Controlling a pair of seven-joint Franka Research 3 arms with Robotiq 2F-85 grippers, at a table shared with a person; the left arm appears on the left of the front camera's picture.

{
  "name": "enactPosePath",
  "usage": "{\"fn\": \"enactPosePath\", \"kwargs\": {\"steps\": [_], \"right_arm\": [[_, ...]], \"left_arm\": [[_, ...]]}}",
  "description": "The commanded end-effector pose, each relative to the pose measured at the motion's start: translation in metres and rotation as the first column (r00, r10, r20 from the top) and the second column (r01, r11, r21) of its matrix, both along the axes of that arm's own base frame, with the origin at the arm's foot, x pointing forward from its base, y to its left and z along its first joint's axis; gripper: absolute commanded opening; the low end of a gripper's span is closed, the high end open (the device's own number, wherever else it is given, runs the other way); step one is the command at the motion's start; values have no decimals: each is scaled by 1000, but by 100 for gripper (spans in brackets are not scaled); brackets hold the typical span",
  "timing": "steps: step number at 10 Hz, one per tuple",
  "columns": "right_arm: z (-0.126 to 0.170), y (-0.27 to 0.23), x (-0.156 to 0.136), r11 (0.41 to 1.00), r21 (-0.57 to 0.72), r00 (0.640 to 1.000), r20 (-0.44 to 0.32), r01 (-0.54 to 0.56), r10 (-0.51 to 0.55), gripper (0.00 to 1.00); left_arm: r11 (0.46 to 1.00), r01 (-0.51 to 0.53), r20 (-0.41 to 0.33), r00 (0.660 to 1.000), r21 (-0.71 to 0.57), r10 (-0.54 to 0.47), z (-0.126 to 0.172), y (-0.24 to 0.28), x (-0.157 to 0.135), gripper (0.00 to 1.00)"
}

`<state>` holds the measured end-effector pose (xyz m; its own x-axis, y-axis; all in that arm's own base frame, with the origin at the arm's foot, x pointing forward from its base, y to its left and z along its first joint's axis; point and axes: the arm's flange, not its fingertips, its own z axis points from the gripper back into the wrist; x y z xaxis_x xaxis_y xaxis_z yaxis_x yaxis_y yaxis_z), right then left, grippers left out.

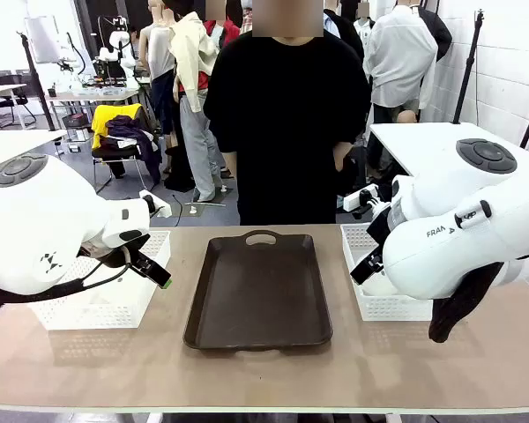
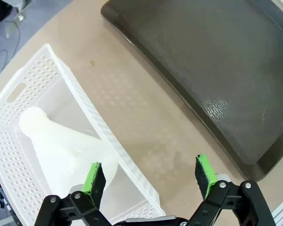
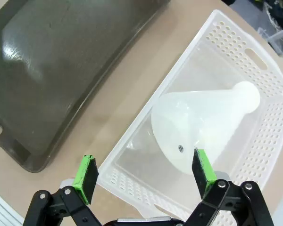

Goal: Prepare the laboratory tools.
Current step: Pick up the Big flask that the person points to.

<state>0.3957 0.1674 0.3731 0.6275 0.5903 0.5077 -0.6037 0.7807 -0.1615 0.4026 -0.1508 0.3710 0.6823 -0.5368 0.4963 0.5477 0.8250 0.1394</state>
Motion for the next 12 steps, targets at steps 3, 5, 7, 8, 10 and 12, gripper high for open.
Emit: {"fn": "enactPosePath", "kwargs": {"steps": [3,5,7,8,10,12], "right_arm": [[0,0,0,1000,0,1000,0,0,0,100],[0,0,0,1000,0,1000,0,0,0,100],[0,0,0,1000,0,1000,0,0,0,100],[0,0,0,1000,0,1000,0,0,0,100],[0,0,0,1000,0,1000,0,0,0,100],[0,0,0,1000,0,1000,0,0,0,100]], "left_arm": [[1000,0,0,1000,0,0,0,0,0,100],[1000,0,0,1000,0,0,0,0,0,100],[1000,0,0,1000,0,0,0,0,0,100],[1000,0,0,1000,0,0,0,0,0,100],[1000,0,0,1000,0,0,0,0,0,100],[1000,0,0,1000,0,0,0,0,0,100]]}}
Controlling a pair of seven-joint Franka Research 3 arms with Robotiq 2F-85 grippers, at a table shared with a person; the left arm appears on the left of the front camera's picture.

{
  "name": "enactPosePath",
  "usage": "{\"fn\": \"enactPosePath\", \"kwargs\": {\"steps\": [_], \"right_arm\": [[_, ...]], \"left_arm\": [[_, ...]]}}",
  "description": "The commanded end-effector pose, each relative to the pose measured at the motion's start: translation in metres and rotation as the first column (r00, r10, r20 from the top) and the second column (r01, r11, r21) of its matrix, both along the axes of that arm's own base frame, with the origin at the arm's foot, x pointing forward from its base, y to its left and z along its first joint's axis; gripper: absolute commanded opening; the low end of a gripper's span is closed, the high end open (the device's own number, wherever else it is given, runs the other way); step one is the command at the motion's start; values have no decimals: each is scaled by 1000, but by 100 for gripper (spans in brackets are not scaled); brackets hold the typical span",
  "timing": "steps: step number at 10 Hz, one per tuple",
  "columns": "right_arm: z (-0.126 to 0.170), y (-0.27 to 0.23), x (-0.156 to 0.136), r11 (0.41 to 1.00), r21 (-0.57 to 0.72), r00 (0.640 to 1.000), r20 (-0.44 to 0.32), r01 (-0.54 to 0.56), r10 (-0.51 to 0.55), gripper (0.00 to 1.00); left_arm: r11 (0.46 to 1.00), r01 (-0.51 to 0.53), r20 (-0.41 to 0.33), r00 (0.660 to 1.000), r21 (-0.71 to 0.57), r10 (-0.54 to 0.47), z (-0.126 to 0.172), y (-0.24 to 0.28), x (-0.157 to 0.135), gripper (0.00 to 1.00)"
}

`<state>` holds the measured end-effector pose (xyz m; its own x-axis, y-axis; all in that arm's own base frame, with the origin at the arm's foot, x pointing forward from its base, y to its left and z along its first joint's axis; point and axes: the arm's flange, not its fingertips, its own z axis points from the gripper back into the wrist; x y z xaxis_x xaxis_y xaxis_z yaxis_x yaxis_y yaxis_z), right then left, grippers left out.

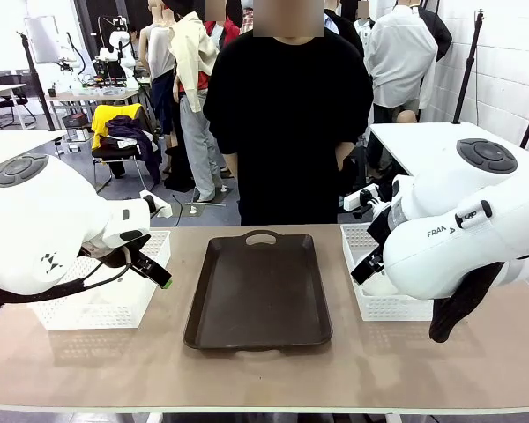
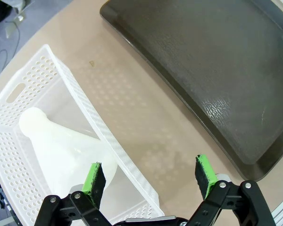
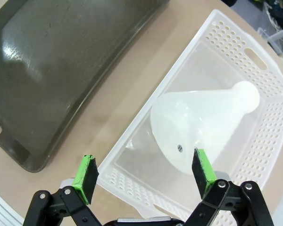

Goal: Prepare the laboratory tools.
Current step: Pick up the Big flask that the person points to.

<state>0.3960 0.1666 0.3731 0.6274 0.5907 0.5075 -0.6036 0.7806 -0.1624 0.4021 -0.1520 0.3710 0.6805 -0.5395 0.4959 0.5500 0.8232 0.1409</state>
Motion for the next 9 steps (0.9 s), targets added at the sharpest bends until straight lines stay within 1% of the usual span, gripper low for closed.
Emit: {"fn": "enactPosePath", "kwargs": {"steps": [1,2,3,4,5,6,7,8,9], "right_arm": [[0,1,0,1000,1,1000,0,0,0,100],[0,0,0,1000,0,1000,0,0,0,100],[28,-6,-1,1000,23,1000,19,4,-5,100],[47,-15,2,998,52,999,22,22,-24,100],[59,-29,13,994,102,999,7,45,-46,100],[72,-41,17,984,170,999,-24,52,-48,100],[88,-58,20,965,251,995,-90,72,-51,100],[100,-78,25,931,338,975,-213,139,-68,100],[108,-102,34,880,465,953,-299,94,56,100]], "left_arm": [[1000,-3,0,1000,-2,3,0,1,0,100],[1000,0,0,1000,0,0,0,0,0,100],[1000,-13,23,1000,-23,13,18,9,-3,100],[998,-17,27,999,-63,18,35,16,-5,100],[993,-8,26,1000,-115,11,49,23,-5,100],[985,3,9,1000,-174,-1,60,30,-8,100],[966,27,-26,999,-255,-34,72,40,-9,100],[942,30,-55,997,-333,-51,81,53,-5,100],[910,30,-78,995,-413,-68,87,68,2,100]]}}
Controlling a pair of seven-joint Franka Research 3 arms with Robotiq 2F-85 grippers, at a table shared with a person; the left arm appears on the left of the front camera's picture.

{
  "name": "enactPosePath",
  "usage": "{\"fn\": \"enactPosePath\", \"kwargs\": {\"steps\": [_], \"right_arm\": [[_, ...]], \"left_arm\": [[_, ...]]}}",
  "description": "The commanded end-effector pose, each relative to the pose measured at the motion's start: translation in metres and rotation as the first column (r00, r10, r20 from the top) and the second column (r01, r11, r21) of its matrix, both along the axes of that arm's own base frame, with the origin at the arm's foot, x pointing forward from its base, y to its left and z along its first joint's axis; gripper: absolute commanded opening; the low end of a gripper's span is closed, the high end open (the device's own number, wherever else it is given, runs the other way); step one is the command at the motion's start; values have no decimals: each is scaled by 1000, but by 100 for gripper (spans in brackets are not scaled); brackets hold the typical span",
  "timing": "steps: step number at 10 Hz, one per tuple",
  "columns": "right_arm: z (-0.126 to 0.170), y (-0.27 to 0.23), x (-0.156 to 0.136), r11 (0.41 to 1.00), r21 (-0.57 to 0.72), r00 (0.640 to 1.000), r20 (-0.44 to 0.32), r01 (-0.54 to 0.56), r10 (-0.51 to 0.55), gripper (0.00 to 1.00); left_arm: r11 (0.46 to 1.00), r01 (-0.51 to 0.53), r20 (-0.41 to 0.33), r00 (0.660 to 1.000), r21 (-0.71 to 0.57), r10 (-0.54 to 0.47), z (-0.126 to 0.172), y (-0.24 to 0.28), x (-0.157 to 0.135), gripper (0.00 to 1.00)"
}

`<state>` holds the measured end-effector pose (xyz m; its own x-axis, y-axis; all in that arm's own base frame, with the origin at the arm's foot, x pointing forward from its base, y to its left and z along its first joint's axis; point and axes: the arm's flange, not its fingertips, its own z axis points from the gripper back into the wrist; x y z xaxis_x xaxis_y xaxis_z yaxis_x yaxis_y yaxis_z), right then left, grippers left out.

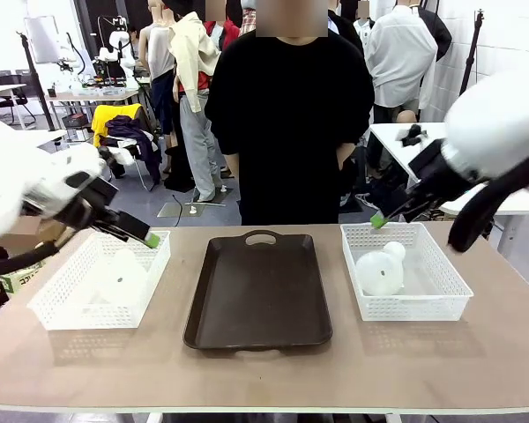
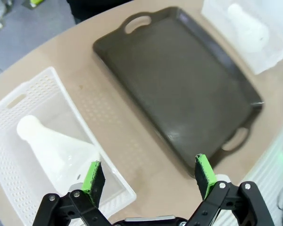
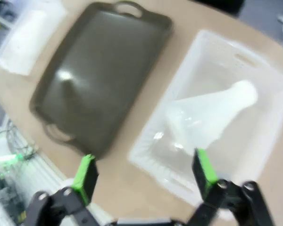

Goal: Prepare the laboratory tools.
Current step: Pick up the Big flask that the person points to.

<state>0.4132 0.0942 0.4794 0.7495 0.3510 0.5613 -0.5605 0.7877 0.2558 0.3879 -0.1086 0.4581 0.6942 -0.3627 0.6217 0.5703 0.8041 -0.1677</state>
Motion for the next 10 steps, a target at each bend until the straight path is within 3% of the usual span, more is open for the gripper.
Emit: {"fn": "enactPosePath", "kwargs": {"steps": [1,3,7,8,9,10], "right_arm": [[3,-52,24,968,251,974,-210,-32,87,100],[-5,-92,33,872,489,952,-249,-35,178,100],[-44,-130,45,734,675,932,-307,70,193,100],[-52,-135,48,720,688,939,-301,93,166,100],[-46,-132,31,744,665,929,-311,61,202,100],[-46,-132,31,744,665,929,-311,61,202,100]], "left_arm": [[979,49,-94,993,-197,-68,6,39,22,100],[914,49,-160,979,-403,-123,7,65,38,100],[732,-1,-223,953,-682,-206,-8,114,52,100],[734,-38,-232,959,-678,-164,-12,121,51,100],[754,15,-201,960,-657,-194,0,107,37,100],[754,15,-201,960,-657,-194,0,107,37,100]]}}
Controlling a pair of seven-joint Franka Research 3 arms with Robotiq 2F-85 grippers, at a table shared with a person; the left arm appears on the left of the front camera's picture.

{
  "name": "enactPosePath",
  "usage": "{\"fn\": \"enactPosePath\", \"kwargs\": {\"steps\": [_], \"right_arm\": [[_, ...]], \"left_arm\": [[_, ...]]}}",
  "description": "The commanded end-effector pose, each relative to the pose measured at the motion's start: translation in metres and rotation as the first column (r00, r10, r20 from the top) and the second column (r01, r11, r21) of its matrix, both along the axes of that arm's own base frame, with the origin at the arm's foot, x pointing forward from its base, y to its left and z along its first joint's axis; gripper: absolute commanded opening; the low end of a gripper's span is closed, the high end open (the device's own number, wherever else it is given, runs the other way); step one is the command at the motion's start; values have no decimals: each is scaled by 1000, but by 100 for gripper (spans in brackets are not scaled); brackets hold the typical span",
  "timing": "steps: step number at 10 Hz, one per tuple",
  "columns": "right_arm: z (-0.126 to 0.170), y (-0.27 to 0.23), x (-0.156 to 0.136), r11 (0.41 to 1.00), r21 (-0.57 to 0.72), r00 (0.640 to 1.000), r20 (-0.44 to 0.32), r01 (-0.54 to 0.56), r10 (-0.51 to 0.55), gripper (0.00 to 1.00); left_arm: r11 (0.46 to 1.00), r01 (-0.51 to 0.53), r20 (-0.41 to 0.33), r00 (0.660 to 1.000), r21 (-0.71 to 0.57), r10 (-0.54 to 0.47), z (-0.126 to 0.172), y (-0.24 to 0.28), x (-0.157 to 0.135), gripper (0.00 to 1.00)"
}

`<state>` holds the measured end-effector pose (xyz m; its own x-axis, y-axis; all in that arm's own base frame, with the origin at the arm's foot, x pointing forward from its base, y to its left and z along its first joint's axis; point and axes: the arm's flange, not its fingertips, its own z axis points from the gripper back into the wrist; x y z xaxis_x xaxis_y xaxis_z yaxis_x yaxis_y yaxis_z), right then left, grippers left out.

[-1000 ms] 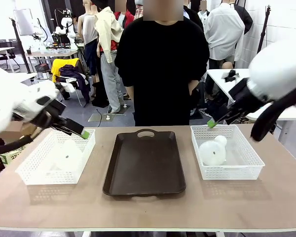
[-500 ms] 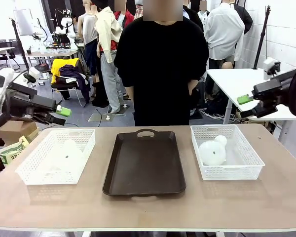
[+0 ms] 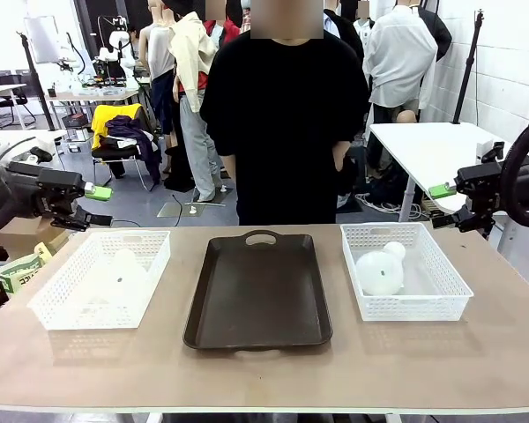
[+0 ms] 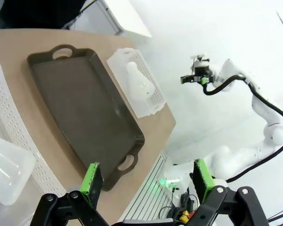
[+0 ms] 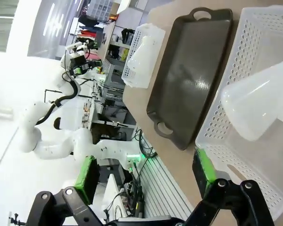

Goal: Prepare the laboratory tools.
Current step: Pick up the Big flask that the person points to.

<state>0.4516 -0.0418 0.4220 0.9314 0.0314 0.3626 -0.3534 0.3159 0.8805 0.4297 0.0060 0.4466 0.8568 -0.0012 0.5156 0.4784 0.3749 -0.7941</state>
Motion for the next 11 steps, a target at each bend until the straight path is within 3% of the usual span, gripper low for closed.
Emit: {"fn": "enactPosePath", "kwargs": {"steps": [1,2,3,5,7,11], "right_arm": [[11,4,-8,1000,-4,999,21,-24,24,100],[11,4,-8,1000,-4,999,21,-24,24,100],[6,3,-1,1000,-6,1000,12,-6,6,100],[7,-23,6,991,129,997,-64,40,-32,100],[3,-61,3,963,255,993,-103,88,-63,100],[-7,-77,4,952,273,986,-127,141,-109,100]], "left_arm": [[1000,5,41,999,23,-6,12,-8,-5,100],[1000,0,0,1000,0,0,0,0,0,100],[994,95,-69,993,-51,-99,-14,-9,1,100],[943,153,-235,945,-296,-227,-26,19,7,100],[867,123,-273,920,-482,-283,-32,60,18,100],[888,49,-375,895,-458,-243,-39,75,27,100]]}}
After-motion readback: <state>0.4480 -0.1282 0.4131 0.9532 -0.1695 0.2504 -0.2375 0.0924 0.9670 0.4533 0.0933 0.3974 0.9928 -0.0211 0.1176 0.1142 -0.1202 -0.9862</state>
